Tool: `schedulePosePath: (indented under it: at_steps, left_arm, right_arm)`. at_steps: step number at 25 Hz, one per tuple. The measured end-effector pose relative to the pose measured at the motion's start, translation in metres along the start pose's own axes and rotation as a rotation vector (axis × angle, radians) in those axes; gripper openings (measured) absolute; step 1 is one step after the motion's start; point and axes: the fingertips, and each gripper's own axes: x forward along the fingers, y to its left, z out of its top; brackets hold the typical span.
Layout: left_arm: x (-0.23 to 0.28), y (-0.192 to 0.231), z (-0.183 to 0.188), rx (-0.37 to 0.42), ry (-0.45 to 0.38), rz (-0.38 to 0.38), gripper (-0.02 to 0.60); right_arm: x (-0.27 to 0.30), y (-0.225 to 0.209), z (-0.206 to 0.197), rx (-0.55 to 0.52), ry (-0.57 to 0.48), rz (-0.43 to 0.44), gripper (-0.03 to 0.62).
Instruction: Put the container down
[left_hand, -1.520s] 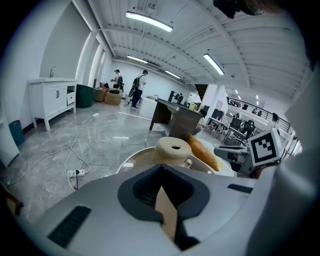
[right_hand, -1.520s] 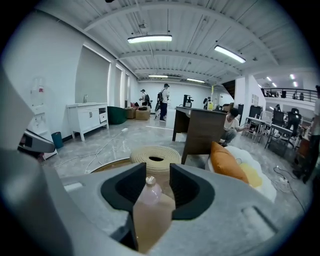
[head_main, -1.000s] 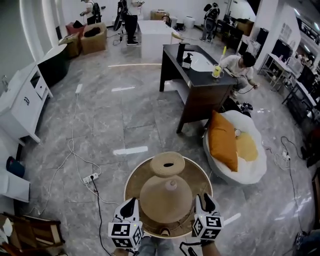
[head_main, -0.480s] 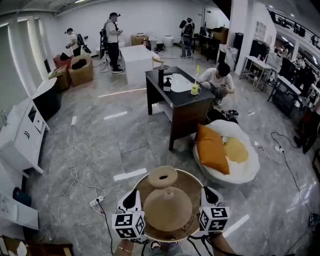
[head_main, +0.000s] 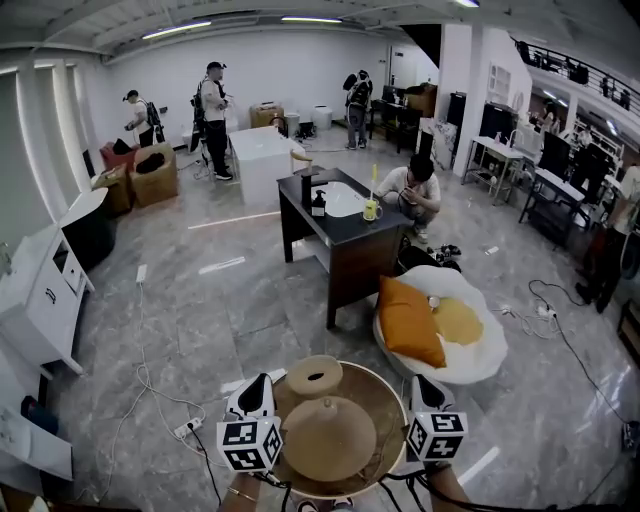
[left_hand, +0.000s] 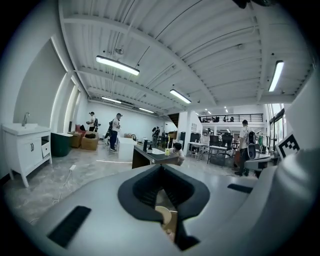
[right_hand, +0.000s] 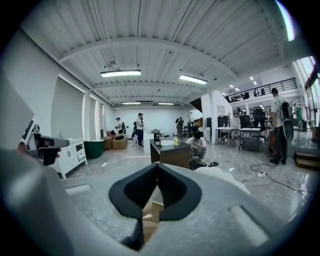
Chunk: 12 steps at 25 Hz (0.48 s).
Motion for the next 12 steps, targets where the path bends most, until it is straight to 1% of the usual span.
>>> schedulePosePath:
  at_steps: [6, 12]
  left_arm:
    - [-0.004, -0.003, -0.001, 0.007, 0.003, 0.008, -0.003]
    - [-0.004, -0.010, 0.000, 0.001, 0.005, 0.008, -0.005]
  right_arm:
    - [-0.008, -0.012, -0.005, -0.011, 0.016, -0.016, 0.006]
    - [-0.013, -0.009, -0.002, -0.026, 0.028, 0.003, 0.006]
